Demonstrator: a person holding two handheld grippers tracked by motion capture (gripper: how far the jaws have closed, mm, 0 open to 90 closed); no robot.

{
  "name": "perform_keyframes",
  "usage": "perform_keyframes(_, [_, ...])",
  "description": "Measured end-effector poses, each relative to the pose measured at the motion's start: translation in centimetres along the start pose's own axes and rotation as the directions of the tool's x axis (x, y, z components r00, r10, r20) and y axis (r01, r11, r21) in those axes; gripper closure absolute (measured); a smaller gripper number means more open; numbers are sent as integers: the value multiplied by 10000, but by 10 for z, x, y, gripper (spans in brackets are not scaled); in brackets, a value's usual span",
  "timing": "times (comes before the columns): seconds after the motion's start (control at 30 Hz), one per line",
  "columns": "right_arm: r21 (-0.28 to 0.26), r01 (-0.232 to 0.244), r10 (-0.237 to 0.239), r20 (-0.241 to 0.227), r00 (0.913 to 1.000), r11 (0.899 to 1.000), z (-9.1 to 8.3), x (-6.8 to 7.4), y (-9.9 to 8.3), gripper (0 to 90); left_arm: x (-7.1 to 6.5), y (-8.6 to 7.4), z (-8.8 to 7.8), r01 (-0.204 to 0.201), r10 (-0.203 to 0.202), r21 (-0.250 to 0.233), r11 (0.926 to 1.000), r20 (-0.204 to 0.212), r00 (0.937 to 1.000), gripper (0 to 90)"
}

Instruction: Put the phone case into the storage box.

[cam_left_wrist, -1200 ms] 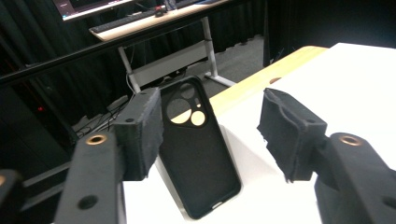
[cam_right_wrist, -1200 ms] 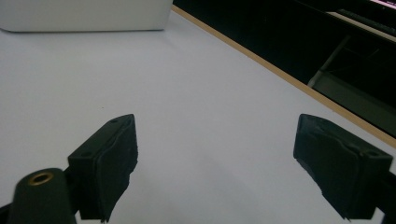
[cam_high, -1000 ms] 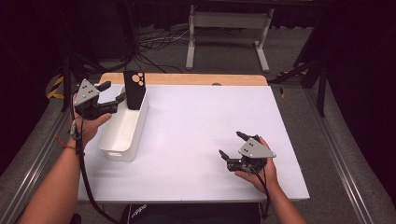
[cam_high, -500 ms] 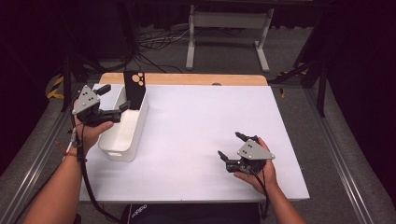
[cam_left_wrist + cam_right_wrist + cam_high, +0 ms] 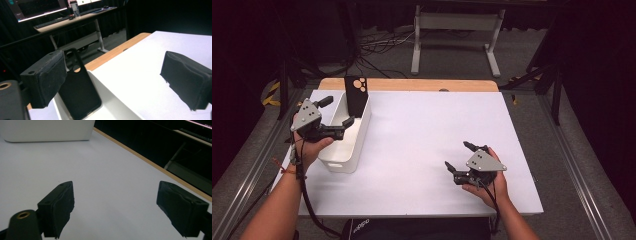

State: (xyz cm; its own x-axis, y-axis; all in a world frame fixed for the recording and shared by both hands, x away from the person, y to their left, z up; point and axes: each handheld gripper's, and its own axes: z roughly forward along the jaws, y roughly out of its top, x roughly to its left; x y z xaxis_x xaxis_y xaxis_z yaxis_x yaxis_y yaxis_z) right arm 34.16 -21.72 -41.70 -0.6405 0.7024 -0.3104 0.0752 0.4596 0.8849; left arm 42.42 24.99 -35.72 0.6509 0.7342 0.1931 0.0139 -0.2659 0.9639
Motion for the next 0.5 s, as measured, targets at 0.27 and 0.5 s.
perform_keyframes(0.27, [-14, -31, 31, 38, 10000, 10000, -2, -1, 0, 156, -10, 1, -4, -62, 67, -158, 9999, 279, 9996, 71])
perform_keyframes(0.5, [-16, -21, 21, 19, 10000, 10000, -2, 0, 0, 155, -21, 3, -9, -257, 276, -378, 9990, 485, 9984, 73])
